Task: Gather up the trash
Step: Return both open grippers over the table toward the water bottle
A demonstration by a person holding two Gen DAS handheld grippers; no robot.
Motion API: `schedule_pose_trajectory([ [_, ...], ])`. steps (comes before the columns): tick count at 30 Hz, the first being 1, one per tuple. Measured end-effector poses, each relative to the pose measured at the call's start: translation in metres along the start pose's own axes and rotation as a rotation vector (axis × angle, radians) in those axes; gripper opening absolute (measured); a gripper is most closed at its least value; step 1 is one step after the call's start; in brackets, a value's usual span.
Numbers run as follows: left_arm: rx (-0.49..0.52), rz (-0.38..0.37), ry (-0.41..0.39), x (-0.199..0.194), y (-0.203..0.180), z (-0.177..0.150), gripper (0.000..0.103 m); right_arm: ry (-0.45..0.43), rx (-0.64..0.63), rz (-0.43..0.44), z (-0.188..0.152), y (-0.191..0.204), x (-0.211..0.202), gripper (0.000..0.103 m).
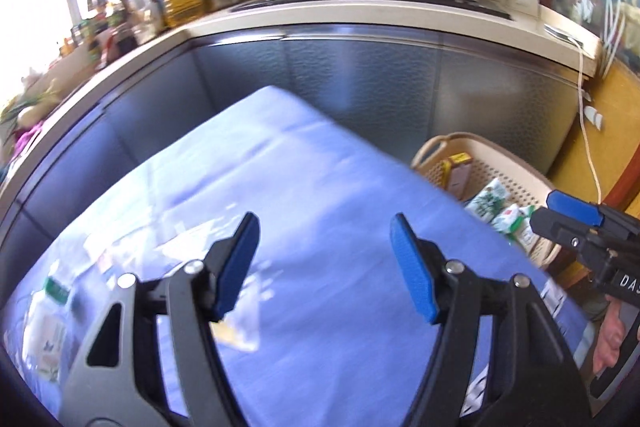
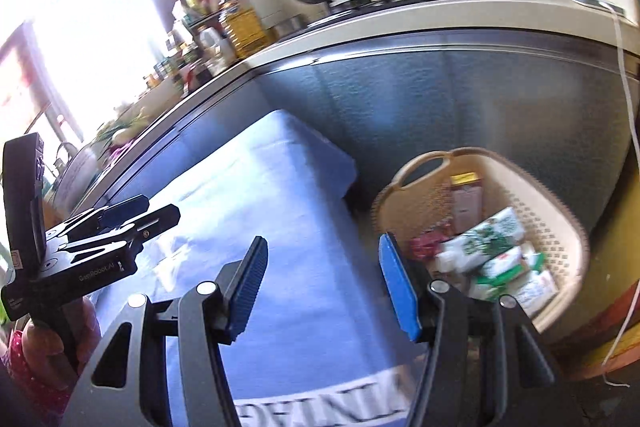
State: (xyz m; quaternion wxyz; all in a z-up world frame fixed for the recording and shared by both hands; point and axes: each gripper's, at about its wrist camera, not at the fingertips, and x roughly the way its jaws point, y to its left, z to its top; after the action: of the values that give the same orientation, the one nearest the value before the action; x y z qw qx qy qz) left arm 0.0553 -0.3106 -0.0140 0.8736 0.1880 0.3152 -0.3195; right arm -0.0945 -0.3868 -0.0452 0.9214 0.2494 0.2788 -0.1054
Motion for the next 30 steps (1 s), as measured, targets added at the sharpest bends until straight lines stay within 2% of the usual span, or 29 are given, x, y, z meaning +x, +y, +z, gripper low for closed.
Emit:
schedule_pose_trajectory([
  [7, -0.111, 0.108, -0.006, -0.037, 0.085, -0.045, 0.065, 0.062, -0.131, 0.087, -0.015, 0.095, 0.026, 0.059],
  [11, -0.182, 0.146, -0.021, -0.059, 0.129, -0.069, 0.065, 0.085, -0.194, 0.128, -0.024, 0.141, 0.035, 0.059],
  [17, -0.261, 0.195, -0.035, -0.085, 0.173, -0.102, 0.065, 0.123, -0.285, 0.177, -0.039, 0.197, 0.044, 0.058],
  [23, -0.326, 0.222, -0.024, -0.096, 0.194, -0.128, 0.065, 0.165, -0.34, 0.213, -0.058, 0.232, 0.051, 0.059],
  [30, -0.395, 0.233, 0.0, -0.106, 0.216, -0.169, 0.065, 0.229, -0.375, 0.229, -0.083, 0.25, 0.056, 0.059],
])
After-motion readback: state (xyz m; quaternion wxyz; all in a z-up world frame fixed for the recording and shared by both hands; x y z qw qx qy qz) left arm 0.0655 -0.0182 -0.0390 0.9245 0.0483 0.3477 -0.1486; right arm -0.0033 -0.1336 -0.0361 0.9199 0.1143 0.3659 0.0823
